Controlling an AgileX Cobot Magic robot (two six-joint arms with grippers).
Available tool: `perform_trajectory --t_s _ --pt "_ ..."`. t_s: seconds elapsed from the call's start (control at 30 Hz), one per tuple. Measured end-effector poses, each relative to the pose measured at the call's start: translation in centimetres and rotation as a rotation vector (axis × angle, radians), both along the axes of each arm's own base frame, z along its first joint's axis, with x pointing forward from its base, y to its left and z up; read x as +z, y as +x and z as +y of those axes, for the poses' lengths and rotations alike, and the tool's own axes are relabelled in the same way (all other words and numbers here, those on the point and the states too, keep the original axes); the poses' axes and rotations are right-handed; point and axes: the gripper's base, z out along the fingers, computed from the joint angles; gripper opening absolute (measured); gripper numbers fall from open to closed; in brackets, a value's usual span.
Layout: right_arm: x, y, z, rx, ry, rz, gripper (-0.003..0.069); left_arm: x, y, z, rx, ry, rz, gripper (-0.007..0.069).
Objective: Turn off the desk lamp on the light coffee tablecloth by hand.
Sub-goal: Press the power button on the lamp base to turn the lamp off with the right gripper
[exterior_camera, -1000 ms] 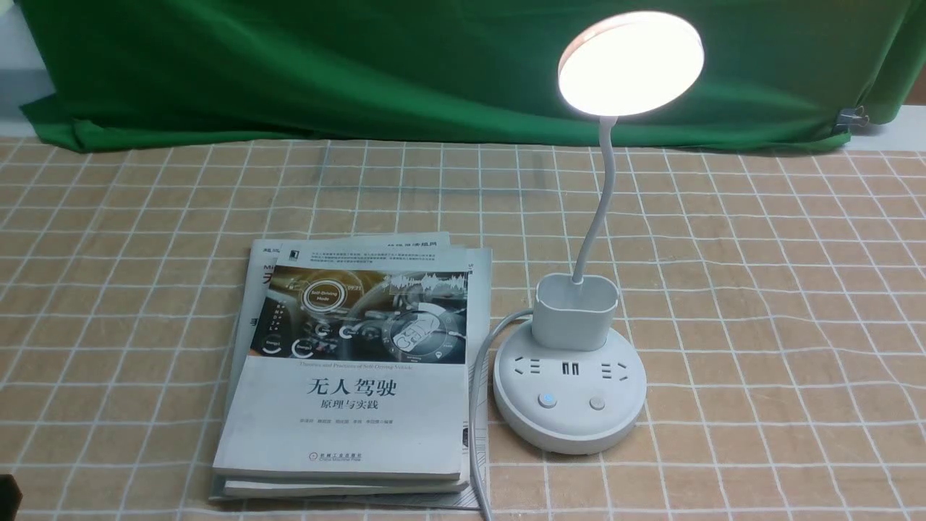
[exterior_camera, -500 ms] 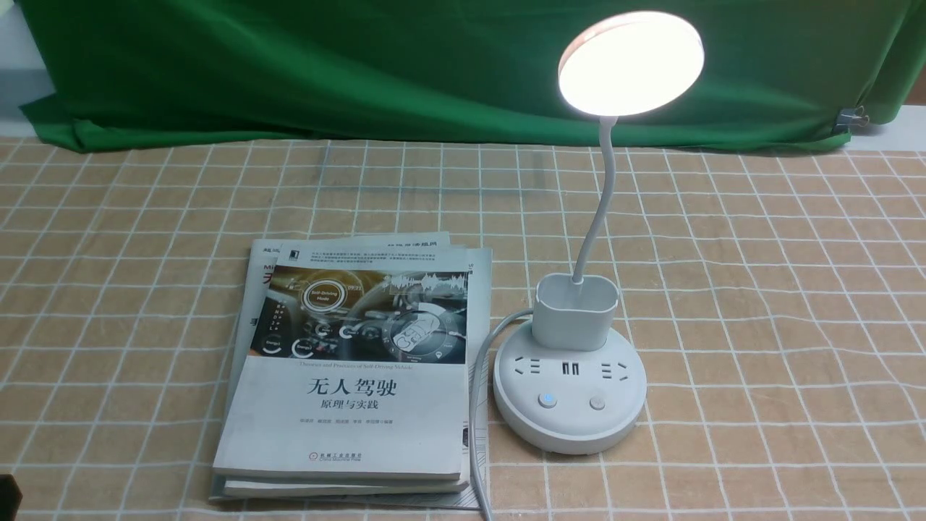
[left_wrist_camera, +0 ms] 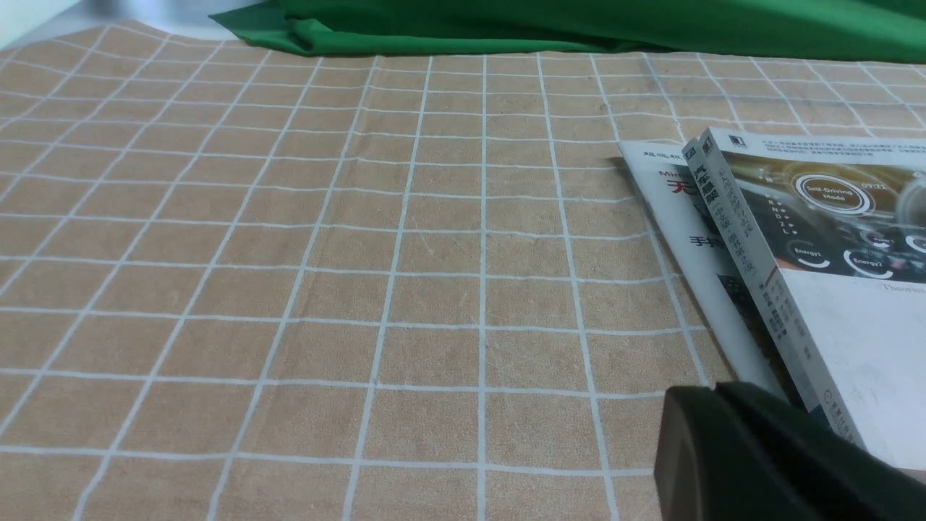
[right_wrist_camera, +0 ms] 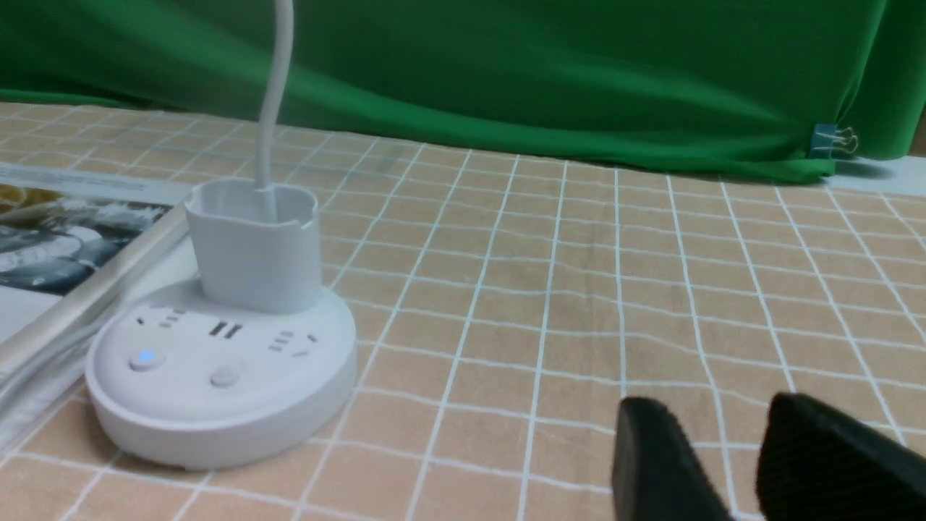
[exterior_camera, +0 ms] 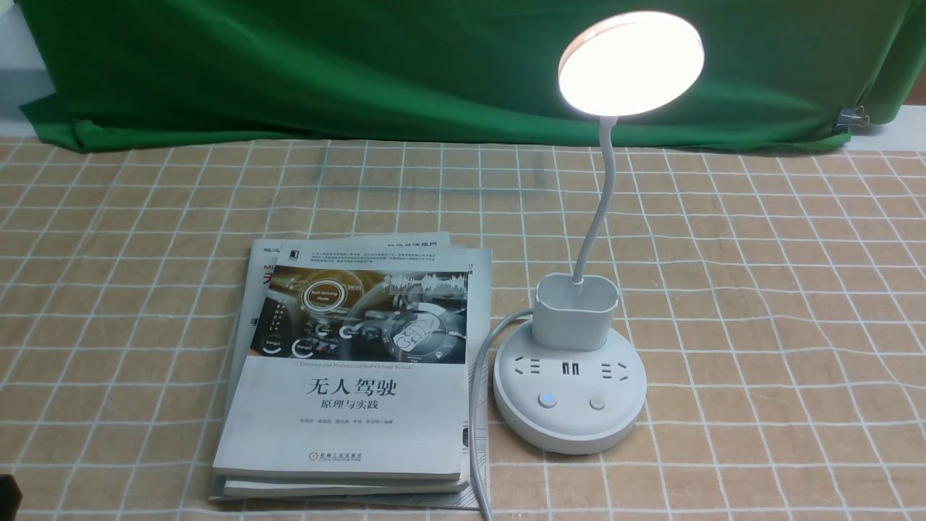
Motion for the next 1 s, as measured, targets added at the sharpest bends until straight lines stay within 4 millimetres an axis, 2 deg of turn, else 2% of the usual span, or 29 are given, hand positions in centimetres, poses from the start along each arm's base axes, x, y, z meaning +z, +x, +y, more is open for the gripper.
perform_trajectory --t_s 0.07,0.27,0.33,0.63,0.73,0.9,1.0 --pt "0.3 0.0 0.0 -0.01 0.078 -0.023 0.0239 0.0 0.0 0.0 0.0 0.0 0.0 0.0004" --pt "1.7 0.1 -0.1 -0.045 0.556 -0.091 0.0239 0.0 0.0 0.0 0.0 0.0 0.0 0.0004" --pt "2.0 0.1 -0.1 -0.045 0.655 -0.11 0.0239 0.0 0.0 0.0 0.0 0.0 0.0 0.0004" --pt "2.6 0.1 -0.2 -0.035 0.804 -0.144 0.0226 0.0 0.0 0.0 0.0 0.0 0.0 0.0004" --pt "2.7 0.1 0.0 -0.028 0.778 -0.073 0.0191 0.0 0.0 0.0 0.0 0.0 0.0 0.0004" --pt "6.4 0.9 1.1 0.033 0.504 0.182 0.0109 0.0 0.0 0.0 0.0 0.0 0.0 0.0004" --pt "8.4 2.5 2.3 0.08 0.295 0.452 0.0085 0.0 0.0 0.0 0.0 0.0 0.0 0.0004"
